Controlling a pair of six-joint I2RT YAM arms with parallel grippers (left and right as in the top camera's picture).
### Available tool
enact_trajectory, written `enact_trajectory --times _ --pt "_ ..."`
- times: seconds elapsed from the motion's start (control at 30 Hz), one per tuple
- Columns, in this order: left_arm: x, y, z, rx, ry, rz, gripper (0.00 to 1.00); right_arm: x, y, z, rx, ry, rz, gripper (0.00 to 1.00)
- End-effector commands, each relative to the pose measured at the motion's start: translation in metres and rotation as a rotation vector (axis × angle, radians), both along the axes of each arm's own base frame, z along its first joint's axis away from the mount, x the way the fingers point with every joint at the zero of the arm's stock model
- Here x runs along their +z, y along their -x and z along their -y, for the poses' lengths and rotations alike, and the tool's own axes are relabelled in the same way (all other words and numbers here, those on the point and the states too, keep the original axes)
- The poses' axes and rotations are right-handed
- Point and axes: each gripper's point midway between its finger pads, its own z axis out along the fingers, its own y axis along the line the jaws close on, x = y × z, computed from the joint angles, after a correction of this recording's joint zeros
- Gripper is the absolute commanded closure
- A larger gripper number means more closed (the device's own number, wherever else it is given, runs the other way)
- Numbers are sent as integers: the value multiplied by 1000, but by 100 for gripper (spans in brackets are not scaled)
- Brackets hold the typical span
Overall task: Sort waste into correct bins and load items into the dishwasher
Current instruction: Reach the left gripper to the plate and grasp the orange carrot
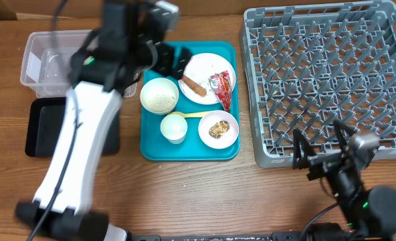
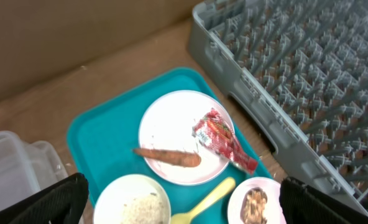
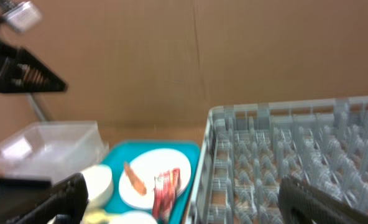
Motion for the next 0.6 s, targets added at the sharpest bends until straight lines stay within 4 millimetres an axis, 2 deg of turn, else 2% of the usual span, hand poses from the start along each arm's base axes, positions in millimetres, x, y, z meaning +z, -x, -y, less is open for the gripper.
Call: enact_trajectory --times 0.0,0.1,0.2,0.3,0.33,0.43,0.47,0.53,0.57 --pt "-14 -19 20 0 -104 -8 0 30 -16 2 -13 39 -79 0" --pt "-45 -26 43 6 -128 -83 0 30 -34 2 -10 46 -245 0" --pt "-76 -31 69 -48 -116 -131 0 19 -52 1 -7 53 -408 0" --pt "-107 -29 89 -75 -78 -216 0 -1 -72 0 -5 57 -512 0" --pt "-121 -29 93 -87 -84 -247 0 -15 -80 0 -4 59 -564 0" --pt "-153 -36 96 -85 -111 -284 2 -48 -89 -1 1 58 -689 0" --pt "-163 -41 93 -50 -118 -299 16 -64 -90 -4 13 53 -753 0" --pt "-172 -48 81 78 -101 -339 28 -84 -93 -4 15 55 -833 0" --pt "-175 -53 73 164 -86 -357 31 -93 -94 -4 15 56 -864 0"
